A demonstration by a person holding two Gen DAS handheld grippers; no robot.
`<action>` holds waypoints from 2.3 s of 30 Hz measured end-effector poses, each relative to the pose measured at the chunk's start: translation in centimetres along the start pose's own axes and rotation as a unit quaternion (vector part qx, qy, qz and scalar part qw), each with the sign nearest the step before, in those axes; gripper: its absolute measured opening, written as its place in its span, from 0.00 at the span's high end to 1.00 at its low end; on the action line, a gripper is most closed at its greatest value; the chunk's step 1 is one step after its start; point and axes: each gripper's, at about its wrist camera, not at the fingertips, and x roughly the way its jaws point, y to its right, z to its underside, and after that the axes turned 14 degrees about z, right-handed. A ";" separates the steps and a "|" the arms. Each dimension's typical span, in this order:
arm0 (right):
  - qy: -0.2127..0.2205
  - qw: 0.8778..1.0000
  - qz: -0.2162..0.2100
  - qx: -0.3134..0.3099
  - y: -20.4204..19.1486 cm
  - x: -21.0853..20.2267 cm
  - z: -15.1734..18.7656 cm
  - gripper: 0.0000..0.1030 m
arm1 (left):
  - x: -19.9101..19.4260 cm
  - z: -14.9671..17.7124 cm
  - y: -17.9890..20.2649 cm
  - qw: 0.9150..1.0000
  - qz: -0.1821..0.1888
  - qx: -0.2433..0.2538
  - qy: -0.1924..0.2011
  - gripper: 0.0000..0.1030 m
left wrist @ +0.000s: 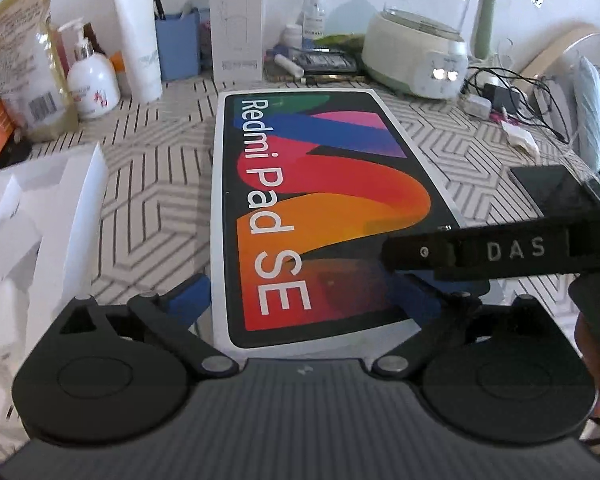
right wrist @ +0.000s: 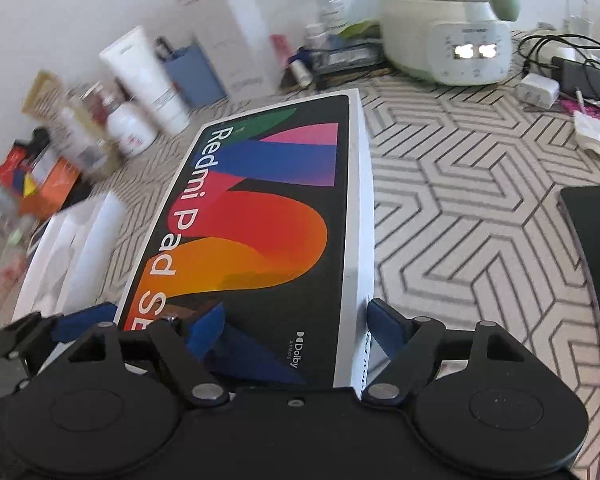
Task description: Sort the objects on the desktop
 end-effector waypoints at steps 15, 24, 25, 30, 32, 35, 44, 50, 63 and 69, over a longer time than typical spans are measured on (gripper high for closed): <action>0.003 0.995 -0.054 0.088 2.3 1.8 0.2 0.19 | 1.3 -1.3 -2.4 0.999 -0.027 -0.029 0.014 0.01; 0.014 0.996 -0.046 0.073 1.6 2.1 0.2 0.15 | 1.6 -1.2 -1.8 0.999 -0.034 -0.013 0.023 0.00; 0.015 0.996 -0.046 0.073 1.6 2.1 0.2 0.15 | 1.7 -1.2 -1.8 0.999 -0.033 -0.011 0.025 0.00; 0.021 0.996 -0.044 0.071 1.5 2.3 0.1 0.14 | 1.9 -1.2 -1.3 0.999 -0.023 0.004 0.031 0.00; 0.027 0.996 -0.042 0.070 1.4 2.4 0.0 0.14 | 1.9 -1.2 -1.0 0.999 -0.023 0.010 0.033 0.03; 0.029 0.996 -0.042 0.078 1.6 2.5 0.0 0.17 | 1.9 -1.1 -0.5 0.999 -0.023 0.013 0.031 0.03; 0.033 0.995 -0.047 0.087 1.6 1.5 0.4 0.24 | 0.1 -1.3 -0.4 0.999 -0.013 0.027 0.039 0.03; 0.060 0.993 -0.052 0.084 0.9 -0.4 0.4 0.25 | -2.8 -1.4 -0.6 0.997 0.005 0.033 0.071 0.03; 0.023 0.997 -0.058 0.052 -0.4 0.6 1.1 0.27 | -1.3 0.0 -2.0 0.999 -0.028 0.021 0.016 0.03; 0.010 0.994 -0.089 0.065 0.3 1.8 1.7 0.25 | -0.8 -0.3 -3.6 0.998 -0.051 0.017 0.017 0.08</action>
